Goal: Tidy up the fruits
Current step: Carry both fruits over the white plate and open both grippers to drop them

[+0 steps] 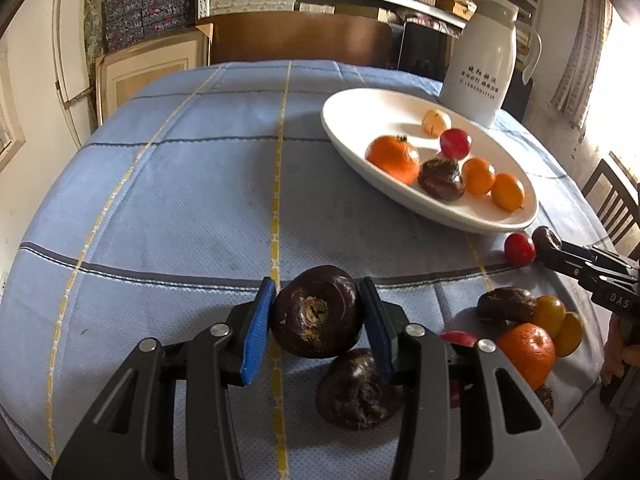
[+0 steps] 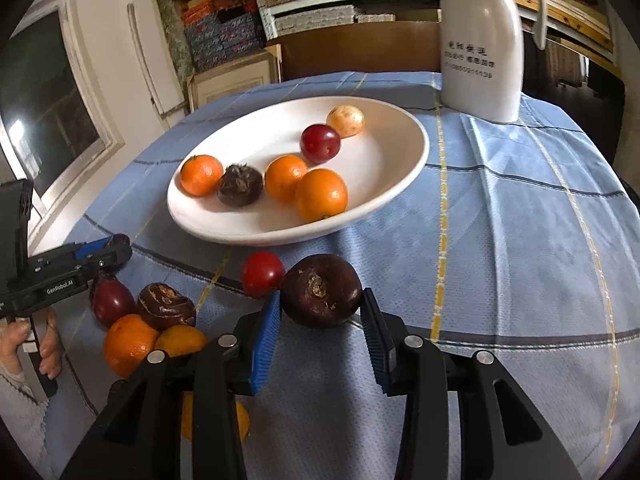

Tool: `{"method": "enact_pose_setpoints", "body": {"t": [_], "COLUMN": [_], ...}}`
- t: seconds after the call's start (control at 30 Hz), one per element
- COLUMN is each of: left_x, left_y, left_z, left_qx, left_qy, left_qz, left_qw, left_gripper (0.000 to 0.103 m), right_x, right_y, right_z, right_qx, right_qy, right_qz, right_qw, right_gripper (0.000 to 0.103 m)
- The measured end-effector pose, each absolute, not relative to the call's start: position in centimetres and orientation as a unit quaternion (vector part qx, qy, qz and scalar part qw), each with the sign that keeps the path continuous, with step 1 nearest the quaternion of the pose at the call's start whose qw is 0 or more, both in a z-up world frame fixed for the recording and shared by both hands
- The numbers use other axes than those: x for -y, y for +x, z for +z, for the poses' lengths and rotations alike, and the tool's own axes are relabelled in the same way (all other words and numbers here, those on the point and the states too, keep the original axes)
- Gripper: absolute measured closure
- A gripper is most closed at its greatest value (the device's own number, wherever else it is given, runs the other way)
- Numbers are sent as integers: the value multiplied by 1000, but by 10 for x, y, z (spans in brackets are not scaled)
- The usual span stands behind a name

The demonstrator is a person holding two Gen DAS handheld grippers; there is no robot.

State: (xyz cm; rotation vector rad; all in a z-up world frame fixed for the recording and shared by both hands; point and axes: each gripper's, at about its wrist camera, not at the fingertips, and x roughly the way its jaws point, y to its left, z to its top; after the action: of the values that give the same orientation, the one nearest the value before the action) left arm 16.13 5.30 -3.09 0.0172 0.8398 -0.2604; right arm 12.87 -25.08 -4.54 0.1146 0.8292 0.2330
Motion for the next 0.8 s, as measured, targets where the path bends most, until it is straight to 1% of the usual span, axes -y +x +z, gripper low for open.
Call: {"method": "enact_pose_setpoints", "body": {"t": [0.17, 0.3, 0.4, 0.53, 0.8], "left_x": [-51, -34, -13, 11, 52], "left_y": [155, 163, 181, 211, 269], "left_z": [-15, 4, 17, 26, 21], "left_qx": [-382, -372, -367, -367, -382], "left_qy": [1, 12, 27, 26, 25], "left_qz": [-132, -149, -155, -160, -166], "left_qw": [915, 916, 917, 916, 909], "left_gripper": [61, 61, 61, 61, 60], "right_x": [263, 269, 272, 267, 267], "right_y": [110, 106, 123, 157, 224], "right_z": [-31, -15, 0, 15, -7], "right_qx": [-360, -335, -337, -339, -368], "right_qy": [80, 98, 119, 104, 124], "right_qz": [108, 114, 128, 119, 90], "right_qw": [923, 930, 925, 927, 917], "right_gripper": [62, 62, 62, 62, 62]}}
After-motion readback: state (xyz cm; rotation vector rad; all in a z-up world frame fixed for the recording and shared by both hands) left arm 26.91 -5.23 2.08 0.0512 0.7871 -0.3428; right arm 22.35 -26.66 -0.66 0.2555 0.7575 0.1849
